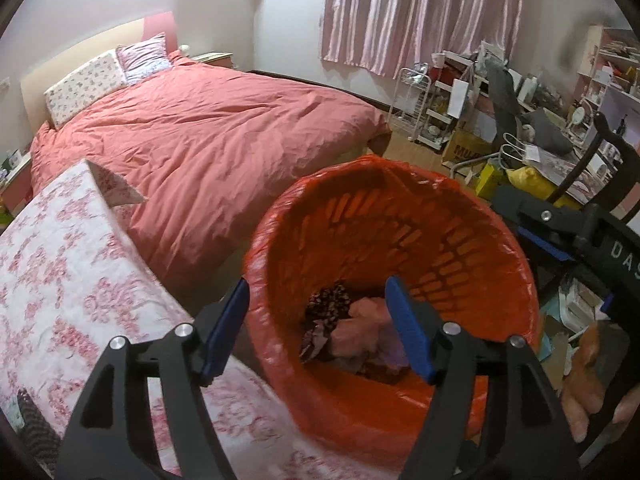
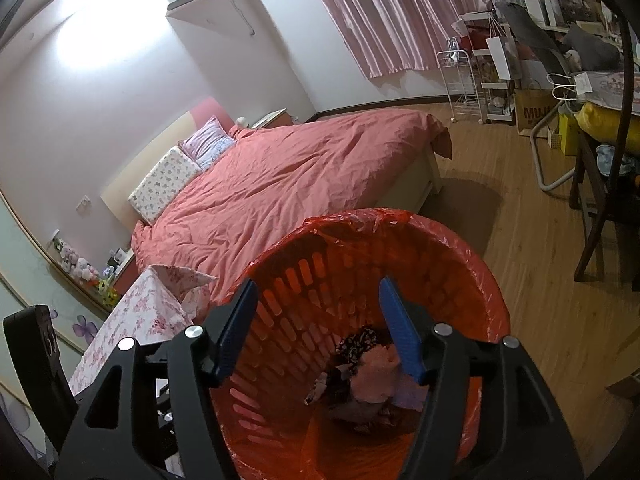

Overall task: Collect trash
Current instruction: 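Move both tools back toward the brush and tube on the bed, then grasp the black mesh brush with the right tool, then grasp the light blue lotion tube with the left tool while the right tool holds the brush, then carry the tube and brush over the orange basket with both tools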

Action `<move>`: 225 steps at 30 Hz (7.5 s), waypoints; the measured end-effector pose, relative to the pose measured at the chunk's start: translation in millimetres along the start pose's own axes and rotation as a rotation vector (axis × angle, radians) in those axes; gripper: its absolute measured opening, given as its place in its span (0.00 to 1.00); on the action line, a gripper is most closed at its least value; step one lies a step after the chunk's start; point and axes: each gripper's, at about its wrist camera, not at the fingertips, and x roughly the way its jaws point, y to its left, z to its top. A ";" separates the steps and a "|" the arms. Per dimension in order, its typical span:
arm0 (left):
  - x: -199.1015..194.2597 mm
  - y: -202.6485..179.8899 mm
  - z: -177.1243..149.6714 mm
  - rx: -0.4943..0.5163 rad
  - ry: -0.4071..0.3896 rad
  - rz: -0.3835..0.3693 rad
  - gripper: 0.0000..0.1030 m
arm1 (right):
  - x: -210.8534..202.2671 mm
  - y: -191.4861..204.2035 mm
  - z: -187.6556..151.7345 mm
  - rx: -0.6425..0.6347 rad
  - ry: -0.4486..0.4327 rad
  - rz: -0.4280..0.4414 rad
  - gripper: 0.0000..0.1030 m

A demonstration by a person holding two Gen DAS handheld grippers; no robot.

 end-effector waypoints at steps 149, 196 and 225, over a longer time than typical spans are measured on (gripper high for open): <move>-138.1 254.5 -153.4 -0.577 0.069 0.555 0.97 | 31.8 187.8 -147.6 -0.548 0.348 0.163 0.21; -138.2 224.7 -141.2 -0.535 0.008 0.491 0.28 | 26.7 201.8 -145.9 -0.582 0.345 0.251 0.10; -149.2 204.1 -152.3 -0.526 0.010 0.466 0.45 | 19.5 181.2 -133.5 -0.493 0.344 0.264 0.10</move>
